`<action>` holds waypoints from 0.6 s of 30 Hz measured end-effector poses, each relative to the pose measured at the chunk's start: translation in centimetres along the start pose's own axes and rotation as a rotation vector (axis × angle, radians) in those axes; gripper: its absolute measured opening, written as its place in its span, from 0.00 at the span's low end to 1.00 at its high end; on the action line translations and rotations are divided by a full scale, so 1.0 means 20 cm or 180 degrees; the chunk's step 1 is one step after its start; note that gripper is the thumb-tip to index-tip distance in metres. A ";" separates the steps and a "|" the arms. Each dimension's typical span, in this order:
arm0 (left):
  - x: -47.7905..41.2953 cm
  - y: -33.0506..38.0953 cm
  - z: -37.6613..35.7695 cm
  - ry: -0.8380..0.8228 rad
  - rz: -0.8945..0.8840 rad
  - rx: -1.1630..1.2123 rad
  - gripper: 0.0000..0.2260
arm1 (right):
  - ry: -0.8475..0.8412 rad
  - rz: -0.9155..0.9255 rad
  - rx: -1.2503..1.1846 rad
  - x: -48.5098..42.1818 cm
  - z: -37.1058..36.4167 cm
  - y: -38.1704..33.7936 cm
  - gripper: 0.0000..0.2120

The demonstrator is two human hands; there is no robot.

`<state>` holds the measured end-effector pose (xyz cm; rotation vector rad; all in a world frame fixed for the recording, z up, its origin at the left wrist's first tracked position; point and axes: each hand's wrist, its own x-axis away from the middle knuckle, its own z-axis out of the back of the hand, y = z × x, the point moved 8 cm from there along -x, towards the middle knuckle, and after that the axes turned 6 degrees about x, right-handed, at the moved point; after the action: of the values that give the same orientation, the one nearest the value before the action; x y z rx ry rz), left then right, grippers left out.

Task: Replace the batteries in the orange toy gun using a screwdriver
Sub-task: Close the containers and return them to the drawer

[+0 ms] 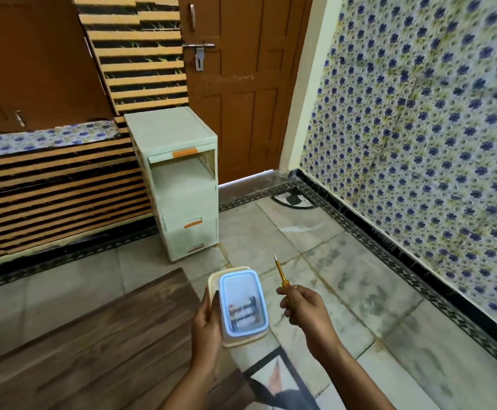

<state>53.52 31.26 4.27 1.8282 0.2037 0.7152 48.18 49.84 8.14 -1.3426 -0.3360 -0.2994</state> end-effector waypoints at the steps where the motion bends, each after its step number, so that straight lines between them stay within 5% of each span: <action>1: -0.01 -0.02 -0.09 0.0038 0.0033 0.0055 0.13 | -0.0010 0.0002 0.0023 -0.06 0.08 -0.02 0.11; 9: -0.14 -0.05 -0.56 0.0204 -0.0021 0.0249 0.12 | -0.0319 0.0123 0.0328 -0.40 0.41 -0.09 0.08; 18: -0.49 0.01 -0.72 0.0476 -0.0040 0.0332 0.14 | -0.0921 0.0095 0.0371 -0.79 0.25 -0.21 0.08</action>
<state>37.39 38.13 3.85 1.8714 0.3561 0.8466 31.75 54.24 6.51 -1.2754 -0.5664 -0.0582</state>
